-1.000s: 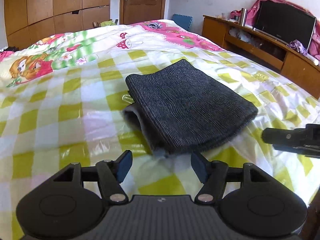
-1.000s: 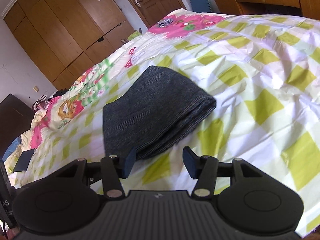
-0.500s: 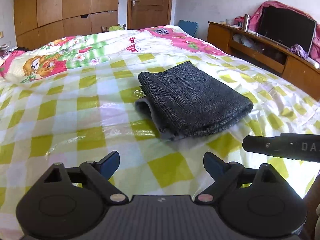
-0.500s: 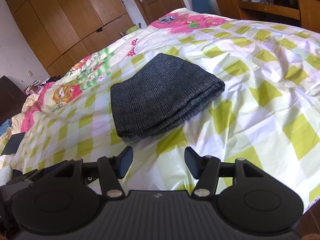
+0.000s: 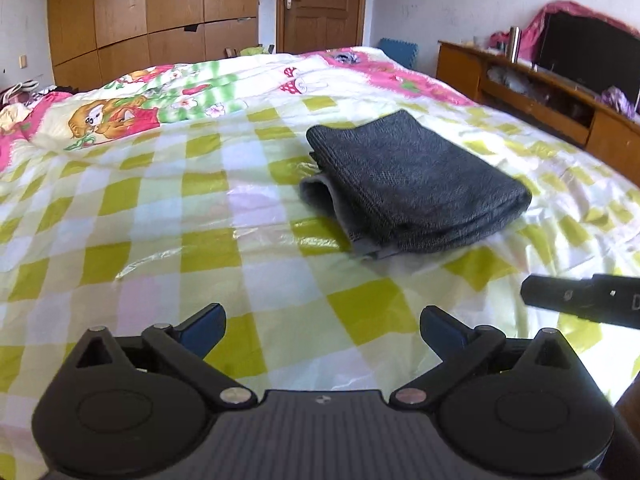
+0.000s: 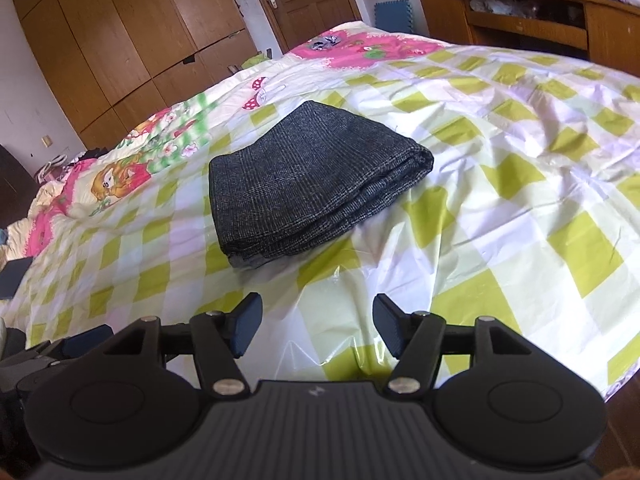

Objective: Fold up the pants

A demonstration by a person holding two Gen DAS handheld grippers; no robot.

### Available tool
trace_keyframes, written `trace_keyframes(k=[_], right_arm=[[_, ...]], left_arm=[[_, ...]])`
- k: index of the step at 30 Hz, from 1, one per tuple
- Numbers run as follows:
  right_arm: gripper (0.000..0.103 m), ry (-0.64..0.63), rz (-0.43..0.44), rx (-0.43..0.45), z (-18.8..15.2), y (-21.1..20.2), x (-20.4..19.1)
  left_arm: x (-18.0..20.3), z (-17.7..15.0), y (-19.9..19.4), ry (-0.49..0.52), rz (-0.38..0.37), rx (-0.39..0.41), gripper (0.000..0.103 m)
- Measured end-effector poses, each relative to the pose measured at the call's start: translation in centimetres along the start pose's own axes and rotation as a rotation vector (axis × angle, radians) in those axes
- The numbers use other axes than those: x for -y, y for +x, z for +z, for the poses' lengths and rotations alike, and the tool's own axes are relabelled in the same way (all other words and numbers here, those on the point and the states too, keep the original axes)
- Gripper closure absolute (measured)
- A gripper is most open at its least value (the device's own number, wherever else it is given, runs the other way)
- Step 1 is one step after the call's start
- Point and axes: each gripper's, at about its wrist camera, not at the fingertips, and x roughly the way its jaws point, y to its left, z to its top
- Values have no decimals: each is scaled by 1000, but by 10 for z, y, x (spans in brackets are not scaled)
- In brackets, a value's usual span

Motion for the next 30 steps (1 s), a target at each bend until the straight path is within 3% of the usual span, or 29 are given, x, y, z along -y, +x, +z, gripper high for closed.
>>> trace_keyframes(k=[7,18,25,30], right_arm=[[39,-22,-39,-33,-1,5,-3],[38,-18,-21,-78,-1,13,-2],[38,4,-11,-81,-1,14,2],[38,23,-8,-81,-1,14,4]], left_arm=[[-3,2,-5,5,14,20,0],[1,10,-9,23,32,66,0],[3,16,-2,37,38,17,0],[7,14,-5,63,42,27,0]])
